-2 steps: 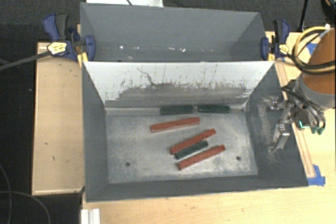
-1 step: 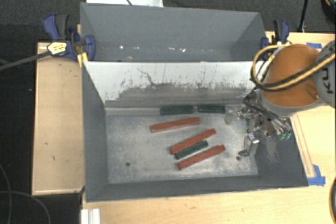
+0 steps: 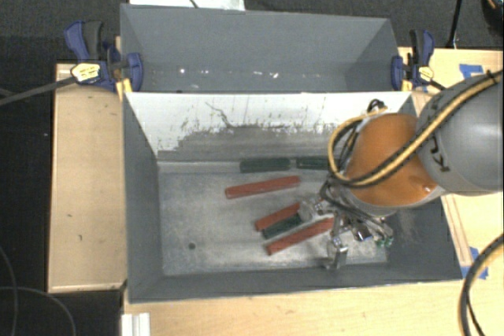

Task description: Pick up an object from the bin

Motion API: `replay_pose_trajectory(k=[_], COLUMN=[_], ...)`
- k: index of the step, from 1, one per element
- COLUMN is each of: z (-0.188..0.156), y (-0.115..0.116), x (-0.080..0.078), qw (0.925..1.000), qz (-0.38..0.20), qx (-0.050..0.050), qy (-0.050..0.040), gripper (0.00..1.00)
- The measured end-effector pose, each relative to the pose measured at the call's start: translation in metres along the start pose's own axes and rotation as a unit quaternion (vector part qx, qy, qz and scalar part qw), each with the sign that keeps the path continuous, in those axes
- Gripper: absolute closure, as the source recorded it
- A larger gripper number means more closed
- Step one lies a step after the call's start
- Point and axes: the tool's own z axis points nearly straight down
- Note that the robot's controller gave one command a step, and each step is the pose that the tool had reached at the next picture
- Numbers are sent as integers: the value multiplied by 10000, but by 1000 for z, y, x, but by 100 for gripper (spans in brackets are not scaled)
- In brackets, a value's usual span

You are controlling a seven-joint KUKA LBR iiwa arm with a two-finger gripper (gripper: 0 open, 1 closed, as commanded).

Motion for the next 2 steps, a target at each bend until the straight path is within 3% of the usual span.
replay_pose_trajectory(k=[1, 2], z=[-6, -21], y=[-5, -21], x=[-3, 15], qw=[10000, 9996], qz=[9, -267], qx=[31, 30], qy=[-54, -24], gripper=[100, 100])
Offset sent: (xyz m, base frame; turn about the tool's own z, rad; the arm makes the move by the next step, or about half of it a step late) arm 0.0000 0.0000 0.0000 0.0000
